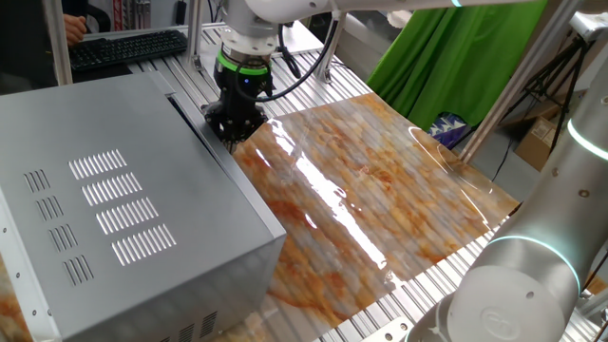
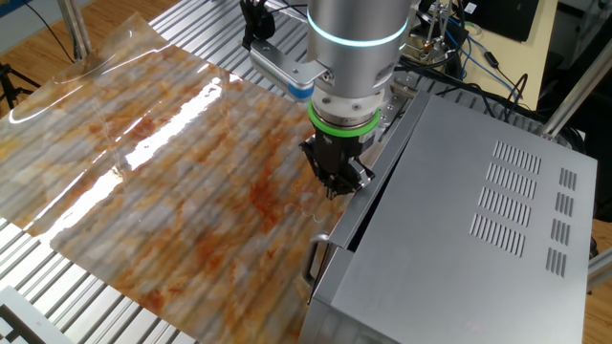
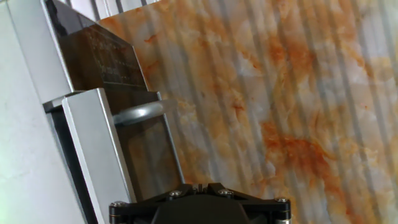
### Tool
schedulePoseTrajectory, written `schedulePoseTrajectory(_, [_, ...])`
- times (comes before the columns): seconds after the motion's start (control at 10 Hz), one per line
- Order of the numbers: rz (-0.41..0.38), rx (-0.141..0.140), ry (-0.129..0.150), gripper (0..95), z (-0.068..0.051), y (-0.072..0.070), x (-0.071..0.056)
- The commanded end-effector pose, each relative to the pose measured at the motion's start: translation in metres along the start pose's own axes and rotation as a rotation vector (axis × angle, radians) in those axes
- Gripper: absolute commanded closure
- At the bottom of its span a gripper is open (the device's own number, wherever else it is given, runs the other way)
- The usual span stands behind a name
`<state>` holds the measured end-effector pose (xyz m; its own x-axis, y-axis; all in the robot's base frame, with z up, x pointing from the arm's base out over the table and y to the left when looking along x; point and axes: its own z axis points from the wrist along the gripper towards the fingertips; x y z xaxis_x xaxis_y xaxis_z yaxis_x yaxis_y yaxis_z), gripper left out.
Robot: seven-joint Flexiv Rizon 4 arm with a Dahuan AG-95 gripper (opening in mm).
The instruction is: Close the microwave door
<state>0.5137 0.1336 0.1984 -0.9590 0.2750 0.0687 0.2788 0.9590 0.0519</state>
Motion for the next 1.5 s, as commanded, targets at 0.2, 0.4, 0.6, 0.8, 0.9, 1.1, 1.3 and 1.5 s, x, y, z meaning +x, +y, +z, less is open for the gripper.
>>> schedulePoseTrajectory(0.2, [0.014, 0.034, 0.009, 95.0, -0.003, 0.016, 0.003])
schedulePoseTrajectory(0.4, [0.005, 0.043, 0.004, 95.0, -0.005, 0.016, 0.002])
schedulePoseTrajectory(0.6, [-0.045, 0.065, 0.024, 95.0, -0.011, 0.008, -0.009])
schedulePoseTrajectory(0.8, [-0.064, 0.043, 0.028, 95.0, -0.014, 0.004, -0.013])
schedulePoseTrajectory(0.9, [-0.074, 0.048, 0.026, 95.0, -0.012, 0.005, -0.014])
schedulePoseTrajectory(1.1, [-0.123, 0.054, 0.023, 95.0, -0.01, 0.002, -0.015])
schedulePoseTrajectory(1.3, [-0.159, 0.056, 0.02, 95.0, -0.005, -0.007, -0.02])
schedulePoseTrajectory(1.5, [-0.207, 0.054, 0.019, 95.0, 0.002, -0.021, -0.025])
